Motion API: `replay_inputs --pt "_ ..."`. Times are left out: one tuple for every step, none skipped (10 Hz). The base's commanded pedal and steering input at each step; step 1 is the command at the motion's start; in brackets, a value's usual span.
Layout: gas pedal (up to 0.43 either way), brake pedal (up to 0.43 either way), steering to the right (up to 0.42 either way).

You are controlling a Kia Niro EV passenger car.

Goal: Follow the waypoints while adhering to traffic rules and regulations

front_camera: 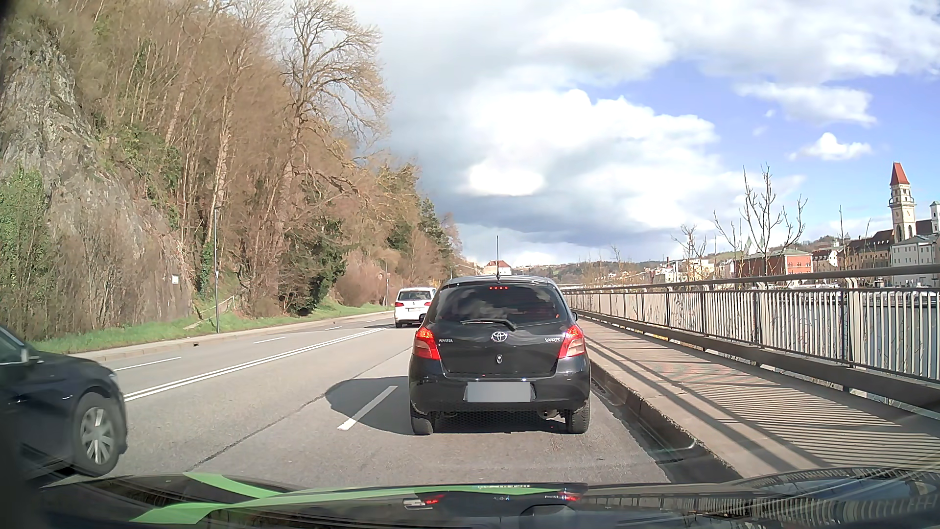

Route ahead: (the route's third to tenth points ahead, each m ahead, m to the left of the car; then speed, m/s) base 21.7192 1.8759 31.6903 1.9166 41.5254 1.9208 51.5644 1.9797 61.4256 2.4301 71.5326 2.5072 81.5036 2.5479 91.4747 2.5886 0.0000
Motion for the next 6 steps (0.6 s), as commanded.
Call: replay_inputs --pt "0.0 0.378 -0.003" --pt "0.0 0.378 -0.003" --pt "0.0 0.378 -0.003" --pt "0.0 0.378 -0.004" --pt "0.0 0.378 -0.003" --pt "0.0 0.378 -0.003"
